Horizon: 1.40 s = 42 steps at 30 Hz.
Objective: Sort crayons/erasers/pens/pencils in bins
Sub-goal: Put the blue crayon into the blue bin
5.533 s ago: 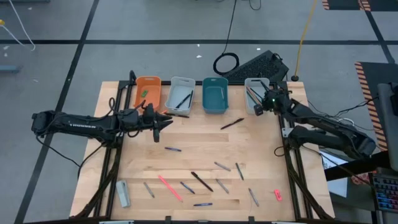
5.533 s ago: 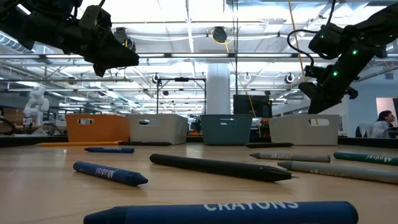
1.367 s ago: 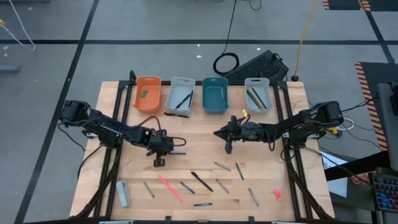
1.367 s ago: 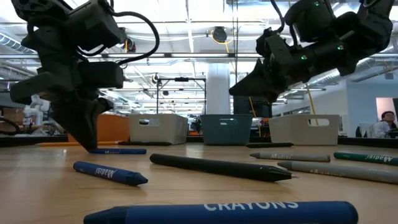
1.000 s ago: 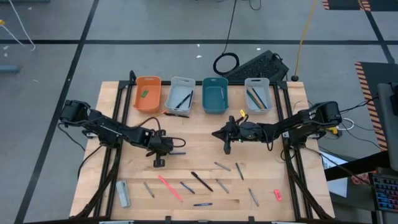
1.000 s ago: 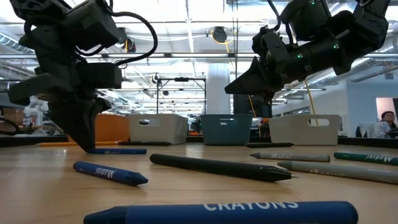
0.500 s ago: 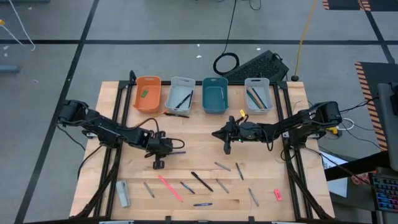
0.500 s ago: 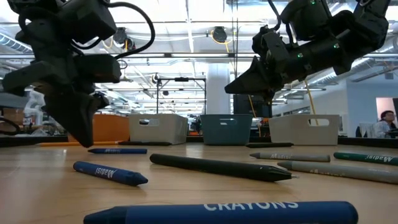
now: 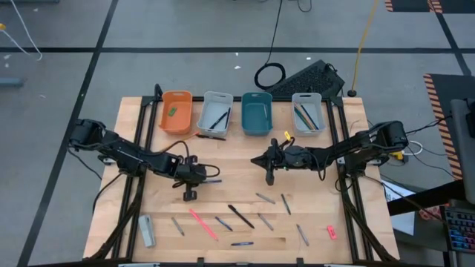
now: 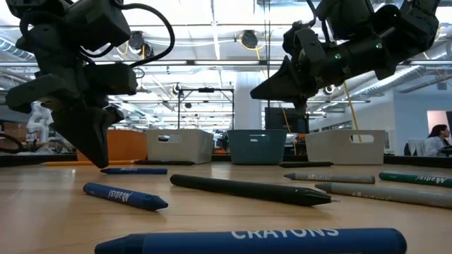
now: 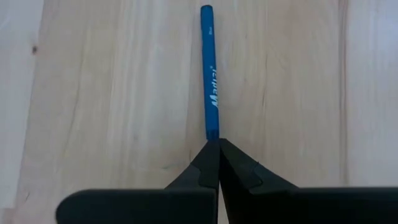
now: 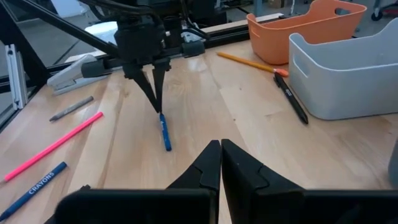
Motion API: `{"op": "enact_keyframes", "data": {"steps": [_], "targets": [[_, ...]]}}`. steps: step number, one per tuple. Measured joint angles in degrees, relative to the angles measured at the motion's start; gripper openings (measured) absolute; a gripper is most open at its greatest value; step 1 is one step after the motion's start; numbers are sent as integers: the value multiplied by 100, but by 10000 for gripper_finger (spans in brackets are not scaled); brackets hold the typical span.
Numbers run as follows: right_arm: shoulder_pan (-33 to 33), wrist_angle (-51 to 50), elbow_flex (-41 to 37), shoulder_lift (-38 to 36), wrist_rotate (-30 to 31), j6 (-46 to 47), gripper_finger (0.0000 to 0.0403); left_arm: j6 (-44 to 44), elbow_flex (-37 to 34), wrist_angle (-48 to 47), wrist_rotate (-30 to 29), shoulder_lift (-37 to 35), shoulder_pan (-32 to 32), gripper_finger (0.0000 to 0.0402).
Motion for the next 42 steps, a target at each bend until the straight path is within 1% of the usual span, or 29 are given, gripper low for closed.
{"op": "enact_keyframes", "data": {"steps": [19, 22, 25, 29, 32, 35, 37, 42], "targets": [[39, -90, 0, 15, 11, 137, 12, -3, 0, -24, -147, 0, -7, 5], [39, -76, 3, 96, 9, 147, 30, -15, -4, -26, -147, 0, -7, 5], [39, -87, 102, 326, 6, 233, 58, -21, -7, -29, -147, 0, -8, 5], [37, -89, 436, 771, -143, 216, 96, -63, -7, -30, -149, 0, -51, 5], [39, -85, 716, 1073, -168, 105, 116, -97, -9, -38, -150, 0, -108, 5], [16, -87, 958, 1351, -434, 82, 128, -141, -74, -12, -221, 0, -158, 5], [11, -84, 1098, 1518, -483, 25, 132, -169, -137, 0, -320, 0, -177, 5], [-11, -148, 1461, 1862, -640, -64, 138, -246, -319, 381, -337, -7, -177, 5]]}}
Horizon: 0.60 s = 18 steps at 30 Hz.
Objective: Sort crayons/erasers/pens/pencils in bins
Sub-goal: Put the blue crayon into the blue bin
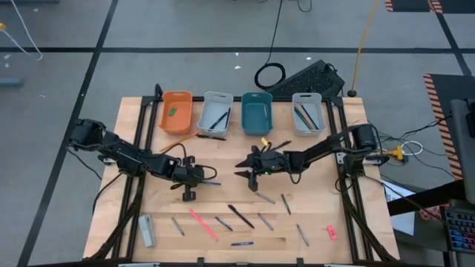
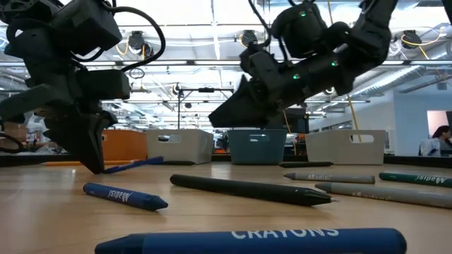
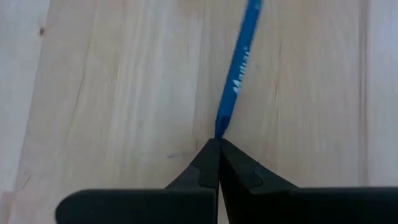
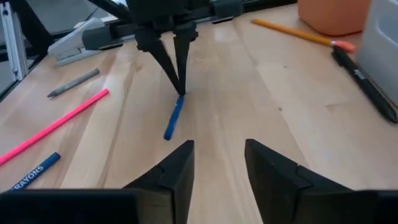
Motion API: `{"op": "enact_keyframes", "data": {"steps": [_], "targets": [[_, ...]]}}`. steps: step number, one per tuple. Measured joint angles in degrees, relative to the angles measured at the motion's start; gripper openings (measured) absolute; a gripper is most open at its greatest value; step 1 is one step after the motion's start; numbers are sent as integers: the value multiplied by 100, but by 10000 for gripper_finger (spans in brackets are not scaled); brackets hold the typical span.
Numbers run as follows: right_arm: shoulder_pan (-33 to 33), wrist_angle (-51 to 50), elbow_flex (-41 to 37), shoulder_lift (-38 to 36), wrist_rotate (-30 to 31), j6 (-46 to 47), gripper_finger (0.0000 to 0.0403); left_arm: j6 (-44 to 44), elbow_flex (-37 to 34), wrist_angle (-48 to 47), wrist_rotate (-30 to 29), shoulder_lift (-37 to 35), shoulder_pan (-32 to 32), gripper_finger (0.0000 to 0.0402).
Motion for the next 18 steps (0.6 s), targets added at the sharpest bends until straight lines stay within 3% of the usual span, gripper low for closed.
{"op": "enact_keyframes", "data": {"steps": [11, 18], "targets": [[7, -724, 972, 806, -266, 57, 172, 102, -28, 119, -15, 2, 4, 5], [90, -845, 1098, 865, -256, 94, 191, 259, -28, 155, -36, 9, -80, 5]]}}
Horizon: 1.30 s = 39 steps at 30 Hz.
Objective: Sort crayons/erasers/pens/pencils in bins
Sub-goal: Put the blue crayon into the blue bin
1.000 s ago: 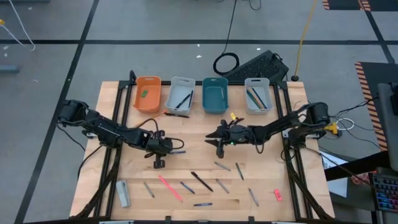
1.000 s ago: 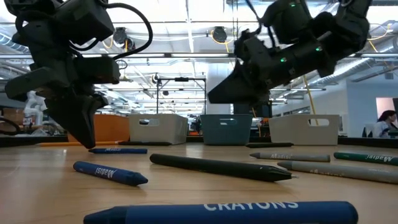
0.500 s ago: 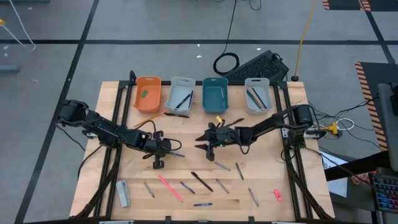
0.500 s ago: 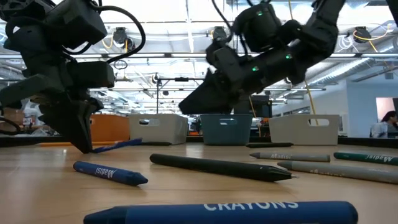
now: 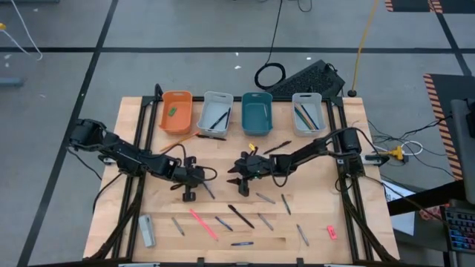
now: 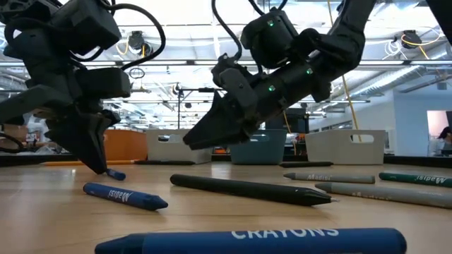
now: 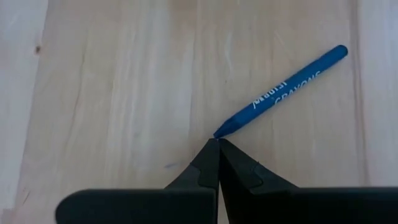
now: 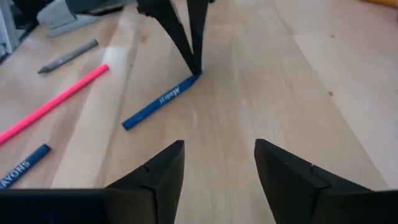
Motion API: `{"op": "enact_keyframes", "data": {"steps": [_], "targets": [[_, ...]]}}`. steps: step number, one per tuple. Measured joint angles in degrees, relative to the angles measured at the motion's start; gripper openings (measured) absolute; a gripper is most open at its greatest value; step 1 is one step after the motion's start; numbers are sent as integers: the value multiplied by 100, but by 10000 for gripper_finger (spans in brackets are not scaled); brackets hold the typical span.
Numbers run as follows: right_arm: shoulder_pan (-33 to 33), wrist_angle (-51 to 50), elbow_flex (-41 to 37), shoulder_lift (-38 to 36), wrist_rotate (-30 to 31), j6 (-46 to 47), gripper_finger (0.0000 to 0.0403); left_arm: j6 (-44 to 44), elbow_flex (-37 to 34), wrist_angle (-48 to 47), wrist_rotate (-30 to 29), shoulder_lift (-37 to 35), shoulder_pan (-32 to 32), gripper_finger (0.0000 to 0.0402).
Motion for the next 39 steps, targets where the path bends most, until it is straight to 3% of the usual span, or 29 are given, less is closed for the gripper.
{"op": "enact_keyframes", "data": {"steps": [10, 21, 27, 35, 39], "targets": [[221, -16, 46, -34, 15, 426, 147, 56, -29, 54, -76, -11, -355, 3], [463, -1005, 549, -167, 40, 144, 50, 282, -195, 1508, 54, 116, -890, 1], [509, -1575, 549, -480, 352, 83, 21, 527, -197, 1729, -85, 552, -639, 1], [592, -2059, 551, -741, 384, 92, 18, 1043, -63, 2439, 11, 1040, -246, 1], [617, -2305, 553, -877, 613, 116, 18, 1417, 20, 2648, -237, 1110, 107, 0]]}}
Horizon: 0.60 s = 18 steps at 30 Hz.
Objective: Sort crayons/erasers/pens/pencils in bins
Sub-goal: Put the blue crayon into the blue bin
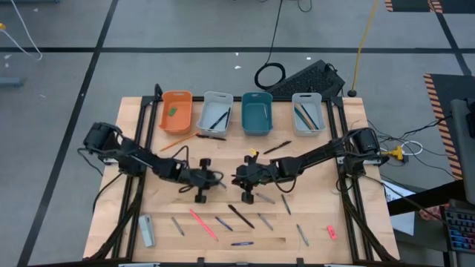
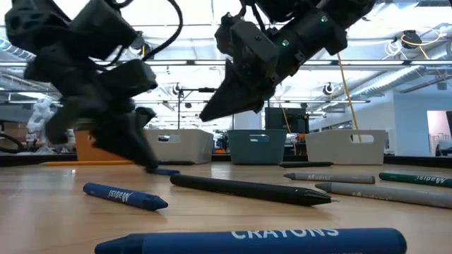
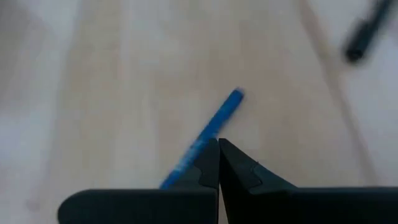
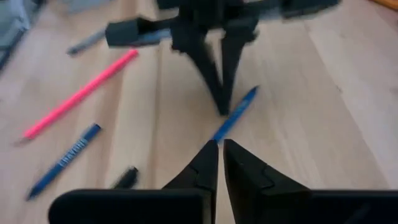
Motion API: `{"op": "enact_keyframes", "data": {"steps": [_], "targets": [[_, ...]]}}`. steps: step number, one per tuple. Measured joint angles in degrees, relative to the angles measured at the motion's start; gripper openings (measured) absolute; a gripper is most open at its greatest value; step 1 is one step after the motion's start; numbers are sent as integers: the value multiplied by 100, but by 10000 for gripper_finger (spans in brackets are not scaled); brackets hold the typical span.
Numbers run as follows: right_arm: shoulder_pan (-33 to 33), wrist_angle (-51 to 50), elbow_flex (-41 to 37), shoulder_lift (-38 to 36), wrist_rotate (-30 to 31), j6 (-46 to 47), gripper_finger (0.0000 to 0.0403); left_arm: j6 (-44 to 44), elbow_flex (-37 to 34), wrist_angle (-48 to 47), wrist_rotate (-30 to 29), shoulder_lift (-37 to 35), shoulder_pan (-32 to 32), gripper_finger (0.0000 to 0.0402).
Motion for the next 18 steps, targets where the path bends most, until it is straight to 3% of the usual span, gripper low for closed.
{"op": "enact_keyframes", "data": {"steps": [9, 18], "targets": [[-76, -216, -2, 112, 600, 707, 31, 63, -326, -22, -67, -688, 579, 0], [-948, -443, 4, 378, 950, 682, 136, -706, -1927, 2248, 14, -1757, 783, 0]]}}
